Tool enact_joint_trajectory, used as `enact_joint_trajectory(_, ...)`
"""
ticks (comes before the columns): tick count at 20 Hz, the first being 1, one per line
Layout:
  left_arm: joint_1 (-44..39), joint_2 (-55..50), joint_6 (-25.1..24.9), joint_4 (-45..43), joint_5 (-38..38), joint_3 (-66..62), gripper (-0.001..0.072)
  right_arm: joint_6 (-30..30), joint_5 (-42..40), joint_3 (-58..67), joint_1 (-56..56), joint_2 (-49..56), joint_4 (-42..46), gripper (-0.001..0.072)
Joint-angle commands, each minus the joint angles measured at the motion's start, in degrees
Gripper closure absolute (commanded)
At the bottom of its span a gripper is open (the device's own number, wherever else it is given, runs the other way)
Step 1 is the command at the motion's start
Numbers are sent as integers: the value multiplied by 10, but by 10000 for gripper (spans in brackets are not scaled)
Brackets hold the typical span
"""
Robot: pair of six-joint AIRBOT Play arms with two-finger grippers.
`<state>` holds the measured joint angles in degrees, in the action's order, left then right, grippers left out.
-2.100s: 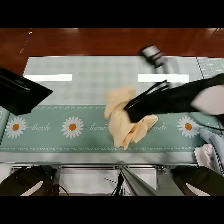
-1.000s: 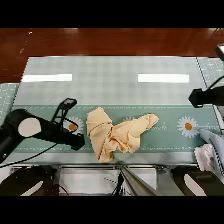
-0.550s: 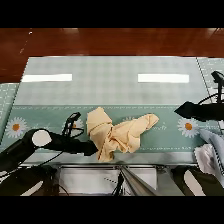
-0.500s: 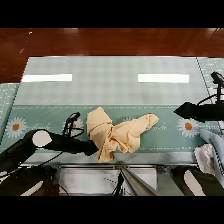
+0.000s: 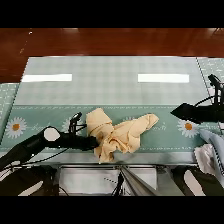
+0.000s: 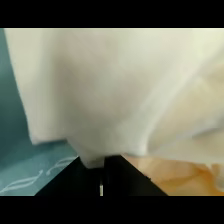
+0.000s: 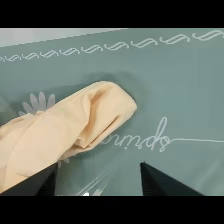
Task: Fold the shirts.
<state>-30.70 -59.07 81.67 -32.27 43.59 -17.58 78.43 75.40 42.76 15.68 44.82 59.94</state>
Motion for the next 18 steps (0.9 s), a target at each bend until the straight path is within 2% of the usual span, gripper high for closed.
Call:
enact_joint_trajectory(1, 0, -33, -43, 33, 7, 0, 680, 0, 16, -6, 0, 0, -12, 137)
enact_joint_trajectory(3, 0, -30, -56, 33, 24, 0, 680, -1, 16, -38, 0, 0, -32, 137)
enact_joint_trajectory(7, 0, -30, -63, 33, 35, 0, 681, -9, -21, -156, -32, 0, -127, 137)
enact_joint_trajectory(11, 0, -30, -63, 33, 36, 0, 681, -3, -146, -235, -153, 0, -178, 136)
enact_joint_trajectory(15, 0, -30, -63, 33, 36, 0, 681, 64, -272, -247, -246, 0, -181, 139)
enact_joint_trajectory(18, 0, -30, -63, 33, 36, -1, 681, 99, -348, -247, -303, 1, -184, 177)
